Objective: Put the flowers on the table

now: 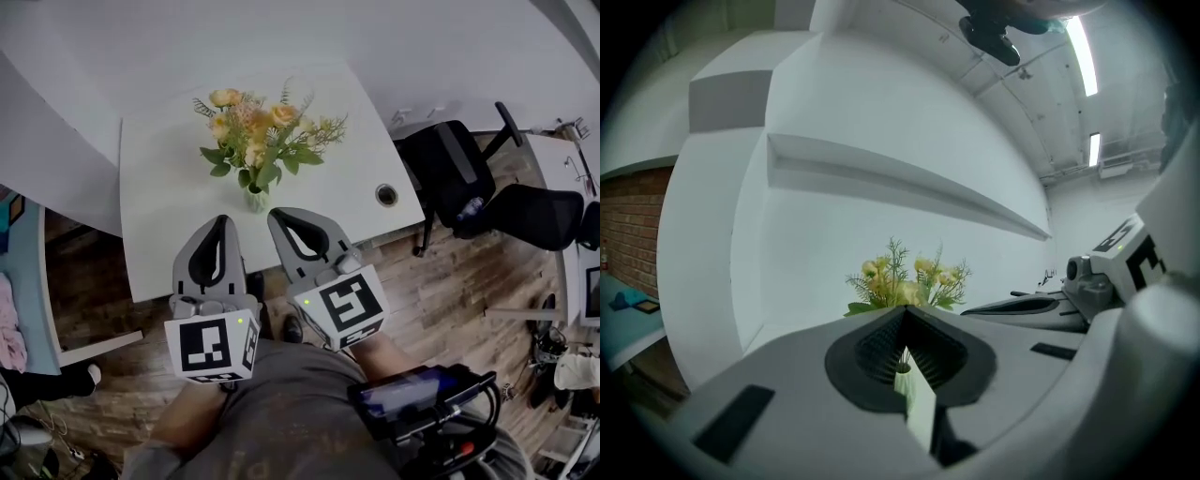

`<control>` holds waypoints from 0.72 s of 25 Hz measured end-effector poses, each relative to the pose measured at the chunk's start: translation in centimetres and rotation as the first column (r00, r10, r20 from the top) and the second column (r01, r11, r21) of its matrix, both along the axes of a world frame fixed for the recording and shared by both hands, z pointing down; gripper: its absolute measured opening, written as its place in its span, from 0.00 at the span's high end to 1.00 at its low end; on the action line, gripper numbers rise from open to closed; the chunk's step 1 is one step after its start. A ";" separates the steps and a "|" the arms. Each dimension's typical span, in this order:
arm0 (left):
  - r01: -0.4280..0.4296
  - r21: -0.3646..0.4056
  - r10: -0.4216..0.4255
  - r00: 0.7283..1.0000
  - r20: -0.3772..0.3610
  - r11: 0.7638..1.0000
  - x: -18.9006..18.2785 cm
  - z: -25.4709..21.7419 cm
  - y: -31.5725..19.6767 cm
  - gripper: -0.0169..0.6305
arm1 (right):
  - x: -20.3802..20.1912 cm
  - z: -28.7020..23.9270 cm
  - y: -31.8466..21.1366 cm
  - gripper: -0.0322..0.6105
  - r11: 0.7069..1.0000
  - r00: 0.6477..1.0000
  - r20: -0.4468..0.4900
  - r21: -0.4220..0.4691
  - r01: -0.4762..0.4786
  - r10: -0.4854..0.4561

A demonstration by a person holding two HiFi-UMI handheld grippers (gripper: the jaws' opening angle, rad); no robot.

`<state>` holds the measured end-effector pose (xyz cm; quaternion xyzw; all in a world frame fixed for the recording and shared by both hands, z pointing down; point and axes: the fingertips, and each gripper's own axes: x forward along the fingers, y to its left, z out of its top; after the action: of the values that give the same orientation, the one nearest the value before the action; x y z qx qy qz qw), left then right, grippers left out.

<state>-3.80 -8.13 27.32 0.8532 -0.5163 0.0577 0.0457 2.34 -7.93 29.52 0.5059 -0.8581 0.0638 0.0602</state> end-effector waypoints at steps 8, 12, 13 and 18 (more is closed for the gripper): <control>-0.008 0.049 0.009 1.000 -0.007 0.999 1.0 -1.9 1.7 0.97 | 0.7 -2.5 1.7 0.94 0.999 1.000 0.014 0.052 -0.015 0.015; -0.016 0.060 0.017 1.000 -0.011 0.998 1.3 -2.3 2.6 0.97 | 0.8 -3.2 2.6 0.94 0.998 1.000 0.012 0.067 -0.022 0.021; -0.017 0.061 0.018 1.000 -0.012 0.998 1.3 -2.4 2.8 0.97 | 0.8 -3.3 2.7 0.94 0.997 1.000 0.014 0.071 -0.023 0.022; -0.020 0.065 0.021 1.000 -0.018 0.998 1.1 -2.4 3.3 0.97 | 0.6 -3.4 3.3 0.94 0.997 1.000 0.011 0.078 -0.024 0.023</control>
<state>-2.73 -4.79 24.95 0.8601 -0.5086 0.0335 0.0220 2.91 -4.64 26.12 0.5175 -0.8543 0.0337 0.0354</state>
